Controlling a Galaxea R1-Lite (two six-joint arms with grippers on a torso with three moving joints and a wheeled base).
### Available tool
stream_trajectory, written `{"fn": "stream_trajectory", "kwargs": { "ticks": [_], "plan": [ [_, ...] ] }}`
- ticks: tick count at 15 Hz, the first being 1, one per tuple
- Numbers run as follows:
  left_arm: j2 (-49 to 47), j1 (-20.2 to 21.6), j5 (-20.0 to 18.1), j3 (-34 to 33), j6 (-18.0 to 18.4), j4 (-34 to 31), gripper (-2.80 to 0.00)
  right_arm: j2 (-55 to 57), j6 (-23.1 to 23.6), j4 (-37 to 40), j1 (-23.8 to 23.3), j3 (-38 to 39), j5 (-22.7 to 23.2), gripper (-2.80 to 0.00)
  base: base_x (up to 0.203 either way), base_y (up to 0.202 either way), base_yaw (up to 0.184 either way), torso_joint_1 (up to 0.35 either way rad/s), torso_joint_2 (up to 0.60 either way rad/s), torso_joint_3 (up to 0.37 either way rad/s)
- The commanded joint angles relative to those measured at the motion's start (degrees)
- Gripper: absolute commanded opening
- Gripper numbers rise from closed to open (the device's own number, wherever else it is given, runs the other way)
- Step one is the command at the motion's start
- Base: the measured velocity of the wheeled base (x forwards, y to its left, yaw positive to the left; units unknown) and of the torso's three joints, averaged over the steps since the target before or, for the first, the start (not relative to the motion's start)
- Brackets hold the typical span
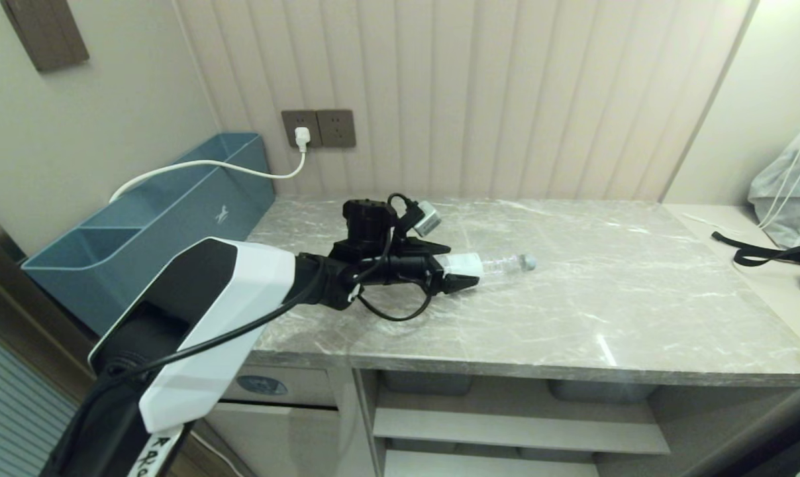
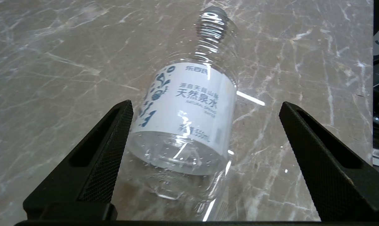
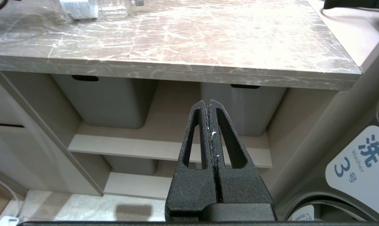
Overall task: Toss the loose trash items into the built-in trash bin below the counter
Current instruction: Pick up the garbage
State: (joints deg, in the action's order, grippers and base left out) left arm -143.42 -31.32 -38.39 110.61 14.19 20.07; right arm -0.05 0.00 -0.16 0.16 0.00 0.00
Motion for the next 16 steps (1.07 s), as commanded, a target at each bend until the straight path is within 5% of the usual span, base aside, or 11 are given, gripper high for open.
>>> {"fn": "stream_trajectory", "kwargs": {
  "ticks": [1,16],
  "plan": [
    [-0.68,-0.23,-0.20,0.04,0.23,0.15,0.00,-0.04,0.00,-0.02,0.02,0.00,0.00,-2.80,0.000,0.000,0.000,0.000,0.00,0.000],
    [-3.88,-0.67,2.97,0.14,1.54,2.34,0.00,-0.04,-0.04,-0.02,0.02,0.00,0.00,-2.80,0.000,0.000,0.000,0.000,0.00,0.000]
  ]
}}
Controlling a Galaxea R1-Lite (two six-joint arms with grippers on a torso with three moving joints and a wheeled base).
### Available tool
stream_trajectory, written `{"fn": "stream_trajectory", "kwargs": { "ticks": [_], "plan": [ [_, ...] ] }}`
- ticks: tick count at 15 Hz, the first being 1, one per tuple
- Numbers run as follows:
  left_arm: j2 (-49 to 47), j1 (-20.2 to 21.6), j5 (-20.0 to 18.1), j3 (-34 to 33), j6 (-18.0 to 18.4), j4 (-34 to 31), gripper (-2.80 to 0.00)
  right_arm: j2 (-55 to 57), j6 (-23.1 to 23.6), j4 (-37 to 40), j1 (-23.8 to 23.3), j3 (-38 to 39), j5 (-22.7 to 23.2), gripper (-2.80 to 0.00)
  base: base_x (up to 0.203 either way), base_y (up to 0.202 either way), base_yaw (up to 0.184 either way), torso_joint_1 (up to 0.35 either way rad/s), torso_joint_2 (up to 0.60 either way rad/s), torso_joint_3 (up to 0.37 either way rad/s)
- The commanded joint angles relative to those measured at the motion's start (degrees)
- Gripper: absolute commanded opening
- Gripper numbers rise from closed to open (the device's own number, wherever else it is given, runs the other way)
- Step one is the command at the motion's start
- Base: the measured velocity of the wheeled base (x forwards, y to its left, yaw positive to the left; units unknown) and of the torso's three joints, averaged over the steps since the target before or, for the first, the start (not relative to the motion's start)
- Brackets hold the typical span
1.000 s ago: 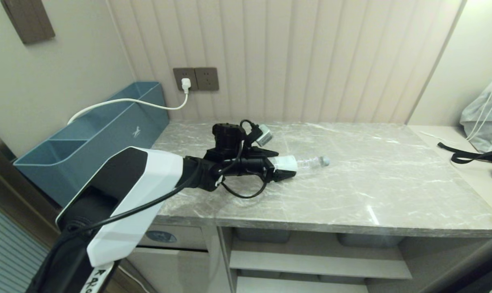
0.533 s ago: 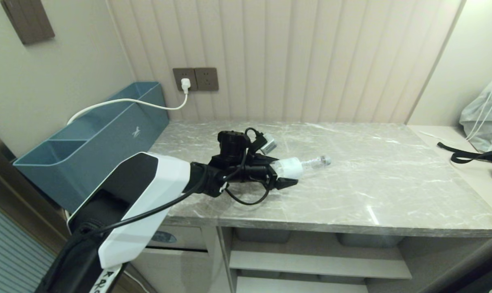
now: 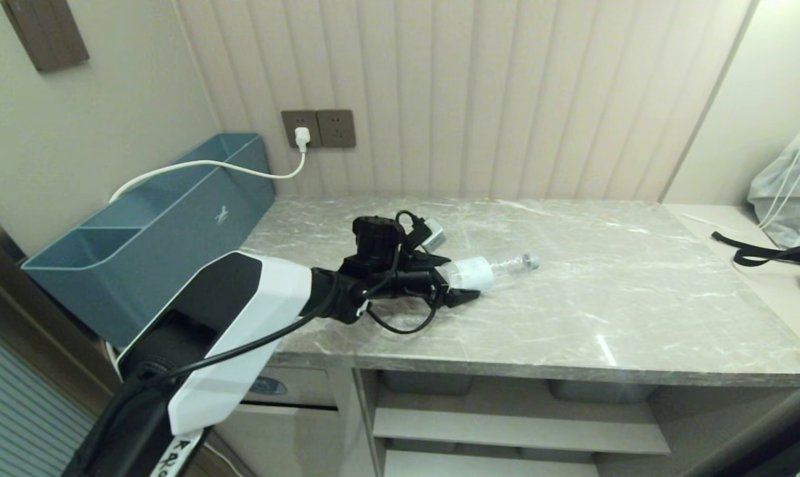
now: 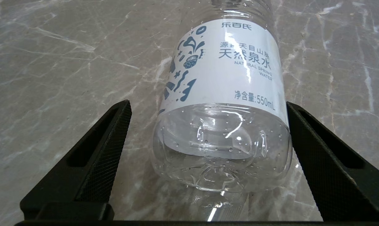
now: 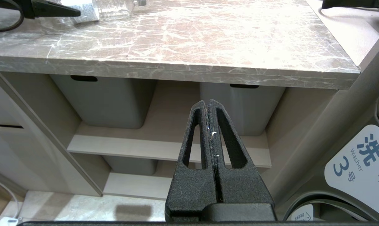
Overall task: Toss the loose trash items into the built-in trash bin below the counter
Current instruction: Pick up the garbage
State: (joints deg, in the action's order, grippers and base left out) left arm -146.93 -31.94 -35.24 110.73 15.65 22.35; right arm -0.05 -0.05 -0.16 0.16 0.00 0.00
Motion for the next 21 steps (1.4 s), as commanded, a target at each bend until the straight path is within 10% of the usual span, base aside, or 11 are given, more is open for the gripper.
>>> {"fn": "stream_trajectory", "kwargs": {
  "ticks": [1,10,11,21],
  "plan": [
    [-0.46,-0.09,-0.18,0.02,0.08,0.33,0.00,-0.04,-0.04,-0.02,0.02,0.00,0.00,-2.80,0.000,0.000,0.000,0.000,0.00,0.000],
    [-1.87,-0.93,0.00,0.02,-0.10,4.23,0.00,-0.04,-0.04,-0.02,0.02,0.00,0.00,-2.80,0.000,0.000,0.000,0.000,0.00,0.000],
    [-1.87,-0.93,0.00,0.02,-0.10,4.87,-2.80,-0.04,-0.04,-0.02,0.02,0.00,0.00,-2.80,0.000,0.000,0.000,0.000,0.00,0.000],
    [5.54,-0.20,0.16,-3.99,-0.29,5.35,-2.80,-0.04,0.05,-0.02,0.02,0.00,0.00,-2.80,0.000,0.000,0.000,0.000,0.00,0.000]
  ]
}}
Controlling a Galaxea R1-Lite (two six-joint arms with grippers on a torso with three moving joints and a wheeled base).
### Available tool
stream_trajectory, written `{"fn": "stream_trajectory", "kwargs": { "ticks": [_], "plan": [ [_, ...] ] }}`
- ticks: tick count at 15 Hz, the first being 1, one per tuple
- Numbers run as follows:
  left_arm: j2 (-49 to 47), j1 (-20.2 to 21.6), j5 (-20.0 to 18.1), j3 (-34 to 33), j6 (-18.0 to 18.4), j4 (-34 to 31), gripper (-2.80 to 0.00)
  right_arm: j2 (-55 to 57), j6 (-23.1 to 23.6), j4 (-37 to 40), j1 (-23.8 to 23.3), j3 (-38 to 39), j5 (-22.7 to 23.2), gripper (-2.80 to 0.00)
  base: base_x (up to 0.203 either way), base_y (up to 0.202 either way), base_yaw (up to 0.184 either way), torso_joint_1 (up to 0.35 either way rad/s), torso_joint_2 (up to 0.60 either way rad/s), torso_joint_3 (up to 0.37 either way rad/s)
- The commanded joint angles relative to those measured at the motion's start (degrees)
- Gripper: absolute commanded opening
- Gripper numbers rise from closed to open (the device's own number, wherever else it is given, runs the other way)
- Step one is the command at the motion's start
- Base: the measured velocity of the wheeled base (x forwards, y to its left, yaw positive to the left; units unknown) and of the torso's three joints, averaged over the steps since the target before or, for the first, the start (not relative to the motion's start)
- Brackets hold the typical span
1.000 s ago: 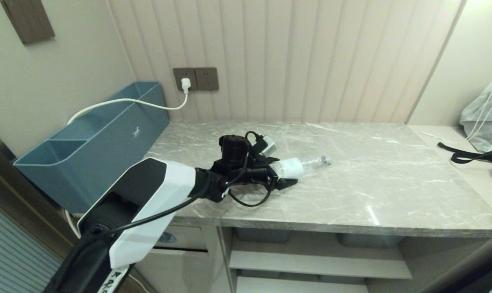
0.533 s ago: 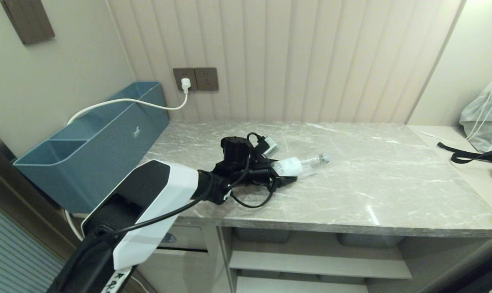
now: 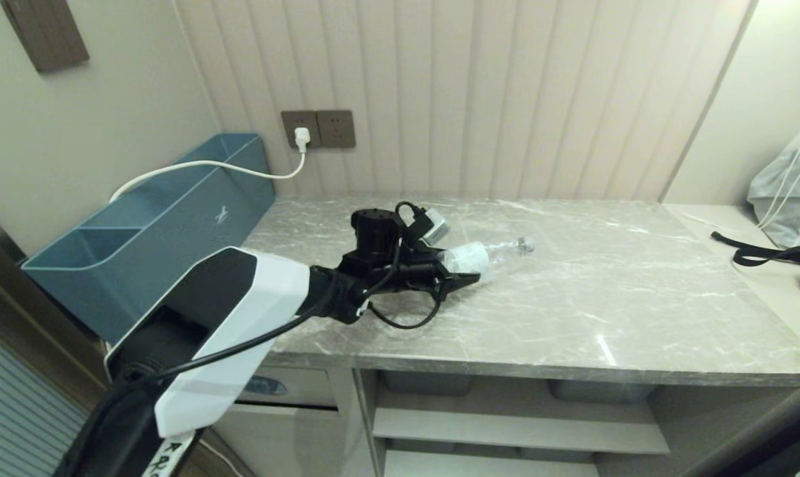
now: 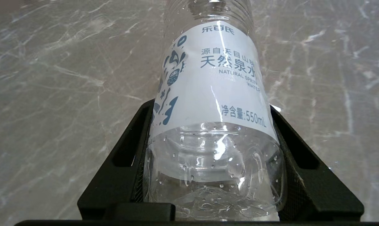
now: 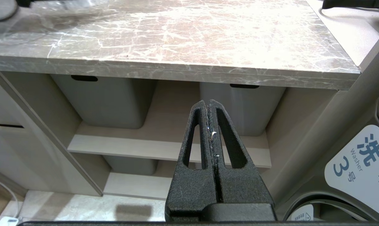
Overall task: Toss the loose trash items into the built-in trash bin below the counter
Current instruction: Pick up the garbage, then put the garbage in the trash can
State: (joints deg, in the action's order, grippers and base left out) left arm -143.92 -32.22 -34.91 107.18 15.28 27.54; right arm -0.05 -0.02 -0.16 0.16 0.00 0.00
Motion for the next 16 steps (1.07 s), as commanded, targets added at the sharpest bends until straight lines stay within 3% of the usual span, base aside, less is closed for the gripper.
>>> {"fn": "stream_trajectory", "kwargs": {
  "ticks": [1,5,9,12,16],
  "plan": [
    [5.93,0.77,-0.20,-5.09,0.08,0.35,-2.80,-0.04,0.20,-0.02,0.02,0.00,0.00,-2.80,0.000,0.000,0.000,0.000,0.00,0.000],
    [23.95,5.11,-0.23,-30.42,-1.99,6.23,-2.80,-0.04,-0.15,-0.02,0.02,0.00,0.00,-2.80,0.000,0.000,0.000,0.000,0.00,0.000],
    [48.23,12.87,2.31,-58.19,-5.69,16.77,-2.80,-0.04,-0.15,-0.02,0.02,0.00,0.00,-2.80,0.000,0.000,0.000,0.000,0.00,0.000],
    [66.91,16.75,5.53,-74.42,-9.18,20.96,-2.80,-0.04,-0.15,-0.02,0.02,0.00,0.00,-2.80,0.000,0.000,0.000,0.000,0.00,0.000],
    [89.53,18.86,12.26,-88.22,-11.17,20.65,-2.80,-0.04,-0.24,-0.02,0.02,0.00,0.00,-2.80,0.000,0.000,0.000,-0.109,0.23,0.123]
  ]
}}
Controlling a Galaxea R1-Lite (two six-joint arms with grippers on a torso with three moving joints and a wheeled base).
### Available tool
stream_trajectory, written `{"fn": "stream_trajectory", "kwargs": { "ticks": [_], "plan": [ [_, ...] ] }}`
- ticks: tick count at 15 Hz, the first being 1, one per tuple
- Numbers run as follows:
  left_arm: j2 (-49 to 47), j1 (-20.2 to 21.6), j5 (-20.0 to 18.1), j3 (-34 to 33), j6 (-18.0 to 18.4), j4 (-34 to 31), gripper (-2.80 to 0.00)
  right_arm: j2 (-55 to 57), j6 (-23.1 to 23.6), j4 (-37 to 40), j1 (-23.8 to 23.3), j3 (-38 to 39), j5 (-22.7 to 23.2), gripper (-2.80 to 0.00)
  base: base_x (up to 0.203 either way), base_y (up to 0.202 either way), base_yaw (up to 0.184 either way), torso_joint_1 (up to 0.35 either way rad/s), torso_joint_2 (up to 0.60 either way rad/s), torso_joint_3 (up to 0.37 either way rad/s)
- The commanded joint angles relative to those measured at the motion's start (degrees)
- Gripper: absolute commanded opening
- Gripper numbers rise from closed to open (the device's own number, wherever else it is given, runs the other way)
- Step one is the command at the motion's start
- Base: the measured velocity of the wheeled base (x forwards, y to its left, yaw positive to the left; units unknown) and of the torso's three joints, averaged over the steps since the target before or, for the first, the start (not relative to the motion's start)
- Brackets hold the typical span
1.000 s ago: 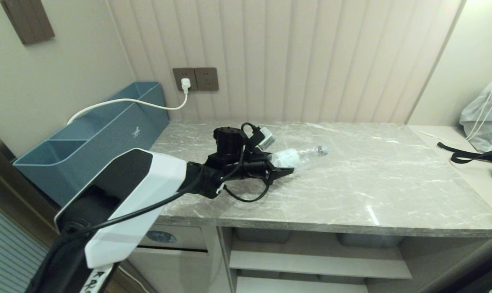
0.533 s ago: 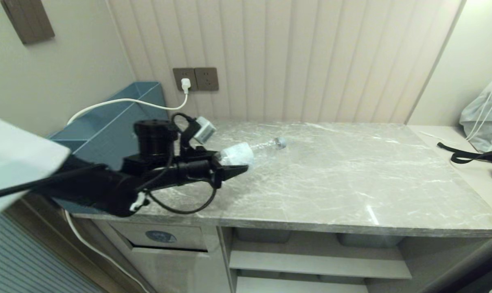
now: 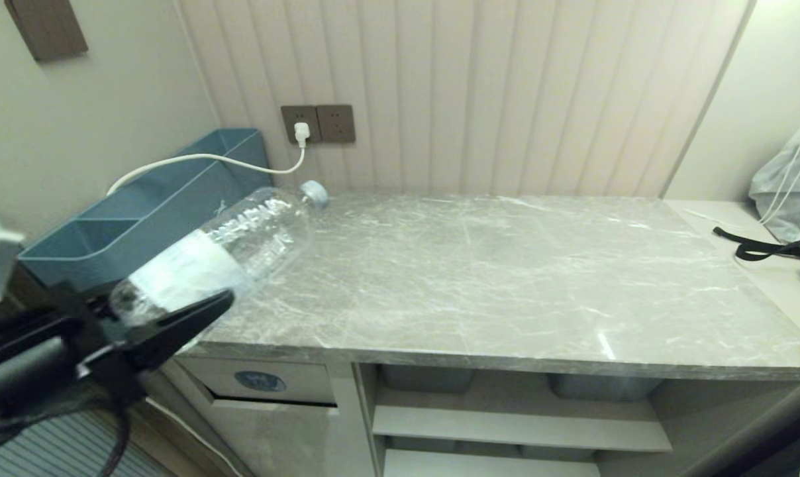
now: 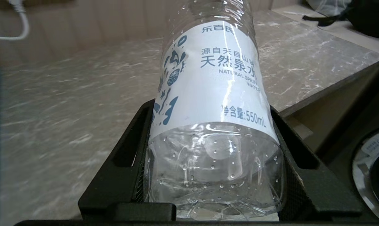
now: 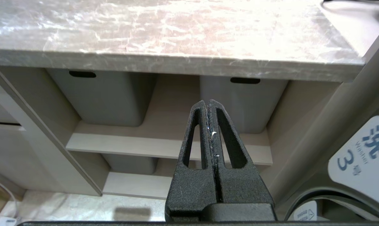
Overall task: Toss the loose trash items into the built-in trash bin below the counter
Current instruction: Put the garbage in the trash can
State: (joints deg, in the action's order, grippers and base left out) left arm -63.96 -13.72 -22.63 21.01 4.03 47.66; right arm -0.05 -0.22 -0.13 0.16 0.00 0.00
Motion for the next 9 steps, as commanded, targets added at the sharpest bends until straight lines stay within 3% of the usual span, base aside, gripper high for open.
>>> {"fn": "stream_trajectory", "kwargs": {
  "ticks": [1,3,6,7,8,9],
  "plan": [
    [15.56,0.59,1.44,-4.61,-0.12,-1.08,-2.80,-0.04,-0.04,-0.04,0.02,0.00,-0.01,-2.80,0.000,0.000,0.000,-0.166,0.35,0.192],
    [27.41,0.90,3.29,-7.26,-0.31,-8.59,-2.80,-0.04,-0.01,-0.04,0.02,0.00,0.00,-2.80,0.000,0.000,0.000,-0.187,0.40,0.210],
    [44.42,1.10,5.99,-6.79,-0.32,-34.18,-2.80,-0.04,0.13,-0.04,0.02,0.00,-0.02,-2.80,0.000,0.000,0.000,-0.238,0.52,0.279],
    [47.30,1.14,7.61,-6.34,-0.30,-39.56,-2.80,-0.04,-0.04,-0.04,0.02,0.00,0.00,-2.80,0.000,0.000,0.000,-0.261,0.54,0.305],
    [48.23,1.19,11.39,-6.20,-0.91,-43.30,-2.80,-0.04,0.05,-0.04,0.02,0.00,0.00,-2.80,0.000,0.000,0.000,-0.246,0.55,0.302],
    [47.91,1.21,15.73,-6.85,-3.88,-45.02,-2.80,-0.04,0.22,-0.13,0.02,0.00,0.00,-2.80,0.000,0.000,0.000,-0.245,0.55,0.286]
  ]
}}
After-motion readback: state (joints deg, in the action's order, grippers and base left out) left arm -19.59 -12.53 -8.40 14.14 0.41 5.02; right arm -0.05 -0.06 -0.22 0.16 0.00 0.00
